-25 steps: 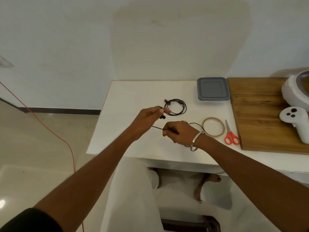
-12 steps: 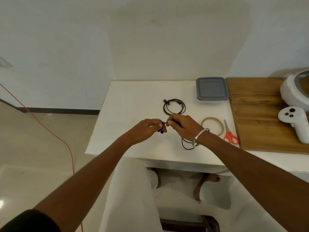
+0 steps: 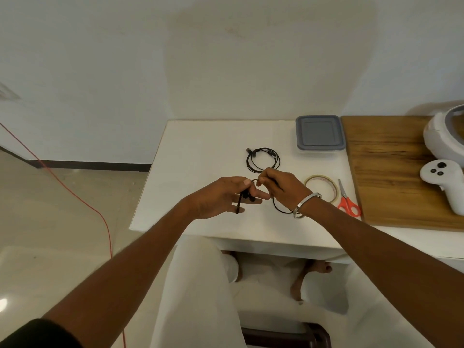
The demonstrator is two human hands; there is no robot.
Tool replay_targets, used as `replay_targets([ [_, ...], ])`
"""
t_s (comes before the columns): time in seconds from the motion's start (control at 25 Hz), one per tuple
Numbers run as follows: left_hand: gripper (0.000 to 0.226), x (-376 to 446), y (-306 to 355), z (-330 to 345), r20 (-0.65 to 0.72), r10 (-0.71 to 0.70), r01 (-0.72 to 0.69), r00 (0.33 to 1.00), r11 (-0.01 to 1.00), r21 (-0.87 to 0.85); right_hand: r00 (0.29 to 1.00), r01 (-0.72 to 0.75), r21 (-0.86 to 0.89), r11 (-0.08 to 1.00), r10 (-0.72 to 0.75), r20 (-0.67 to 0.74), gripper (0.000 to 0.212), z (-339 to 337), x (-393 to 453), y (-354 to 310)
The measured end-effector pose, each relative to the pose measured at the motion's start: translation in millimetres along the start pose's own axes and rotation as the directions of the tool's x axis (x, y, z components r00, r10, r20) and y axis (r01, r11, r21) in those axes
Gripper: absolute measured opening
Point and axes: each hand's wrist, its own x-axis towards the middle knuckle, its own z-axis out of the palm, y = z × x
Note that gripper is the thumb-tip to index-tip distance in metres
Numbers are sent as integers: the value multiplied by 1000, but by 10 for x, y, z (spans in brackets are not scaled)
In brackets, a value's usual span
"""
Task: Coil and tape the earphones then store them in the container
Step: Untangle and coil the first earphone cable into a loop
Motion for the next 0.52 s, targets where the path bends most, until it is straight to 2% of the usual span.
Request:
replay_targets([
  [0.12, 27, 0, 61, 35, -8, 47, -47, 999, 973, -225, 998, -55, 11, 998, 55, 27, 18, 41, 8, 42],
  [0.28, 28, 22, 155, 75, -30, 153, -149, 988, 866, -478, 997, -67, 9, 998, 66, 44, 26, 100, -4, 40],
  [0.4, 29, 72, 249, 112, -106, 222, -243, 969, 797, -553, 995, -62, -20, 998, 63, 82, 20, 174, -6, -7],
  [0.52, 31, 118, 291, 104, -200, 248, -316, 948, 807, -498, 989, -94, 43, 995, 89, 115, 19, 249, -1, -27],
])
